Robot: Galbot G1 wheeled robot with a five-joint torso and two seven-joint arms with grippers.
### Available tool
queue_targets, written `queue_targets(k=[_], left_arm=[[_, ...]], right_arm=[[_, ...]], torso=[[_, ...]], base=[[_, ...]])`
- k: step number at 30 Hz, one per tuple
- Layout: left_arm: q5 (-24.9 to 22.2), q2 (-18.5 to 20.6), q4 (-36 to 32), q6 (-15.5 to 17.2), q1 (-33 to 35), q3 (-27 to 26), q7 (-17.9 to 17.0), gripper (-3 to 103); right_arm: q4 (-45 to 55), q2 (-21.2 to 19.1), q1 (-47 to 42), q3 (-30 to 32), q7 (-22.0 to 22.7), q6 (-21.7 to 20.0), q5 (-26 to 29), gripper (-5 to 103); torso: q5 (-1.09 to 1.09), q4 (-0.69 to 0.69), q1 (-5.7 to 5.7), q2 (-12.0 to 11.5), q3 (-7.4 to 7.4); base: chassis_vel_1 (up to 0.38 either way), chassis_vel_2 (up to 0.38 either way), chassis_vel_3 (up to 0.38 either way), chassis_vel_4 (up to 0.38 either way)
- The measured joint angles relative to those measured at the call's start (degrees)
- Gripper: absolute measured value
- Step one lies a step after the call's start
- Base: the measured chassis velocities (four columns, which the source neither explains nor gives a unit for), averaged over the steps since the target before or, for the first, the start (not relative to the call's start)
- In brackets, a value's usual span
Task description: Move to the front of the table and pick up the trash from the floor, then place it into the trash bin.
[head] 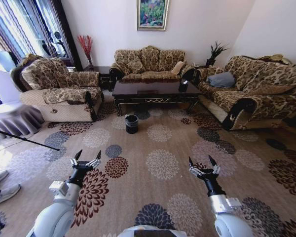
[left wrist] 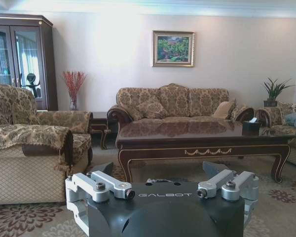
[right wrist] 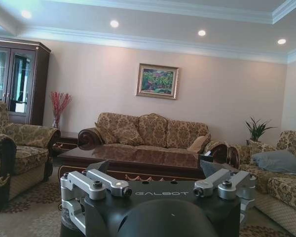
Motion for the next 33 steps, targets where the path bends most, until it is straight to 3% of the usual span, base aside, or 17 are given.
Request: queue_targets(k=[20,33], left_arm=[[0.0,0.0,0.0,0.0,0.0,0.0,0.0,100],[0.0,0.0,0.0,0.0,0.0,0.0,0.0,100]], right_arm=[[0.0,0.0,0.0,0.0,0.0,0.0,0.0,100],[0.0,0.0,0.0,0.0,0.0,0.0,0.0,100]], torso=[[0.0,0.0,-0.18,-0.4,-0.22],[0.03,0.0,-0.23,-0.5,-0.29]], base=[[-0.001,-0.002,0.002,0.003],[-0.081,-0.112,0.091,0.111]])
